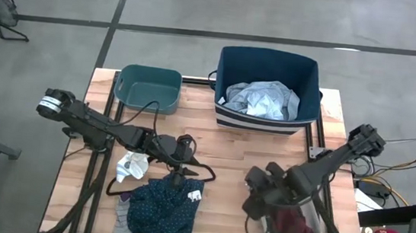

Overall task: Pick & Place Cloths
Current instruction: Put the red underwear into the transparent bin

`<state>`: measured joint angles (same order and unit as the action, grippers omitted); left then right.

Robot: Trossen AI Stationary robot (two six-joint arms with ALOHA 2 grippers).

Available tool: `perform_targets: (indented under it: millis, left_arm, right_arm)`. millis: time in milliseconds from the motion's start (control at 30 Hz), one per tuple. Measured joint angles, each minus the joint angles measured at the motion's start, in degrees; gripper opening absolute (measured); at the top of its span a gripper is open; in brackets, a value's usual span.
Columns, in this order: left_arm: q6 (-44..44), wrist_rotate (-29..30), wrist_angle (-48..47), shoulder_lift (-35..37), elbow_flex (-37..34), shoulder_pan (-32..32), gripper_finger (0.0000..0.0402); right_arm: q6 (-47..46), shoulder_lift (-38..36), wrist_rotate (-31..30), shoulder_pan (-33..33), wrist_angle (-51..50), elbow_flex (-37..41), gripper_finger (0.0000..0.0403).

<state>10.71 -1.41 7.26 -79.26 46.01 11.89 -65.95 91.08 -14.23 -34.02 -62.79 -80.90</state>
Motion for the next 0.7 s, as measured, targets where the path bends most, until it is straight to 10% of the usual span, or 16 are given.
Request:
perform_targets:
  millis: [700]
  left_arm:
    - [0.5, 0.0, 1.7, 0.0, -0.8, 0.0, 0.0167]
  right_arm:
    - [-6.6, 2.8, 4.3, 0.5, -9.8, 2.2, 0.0008]
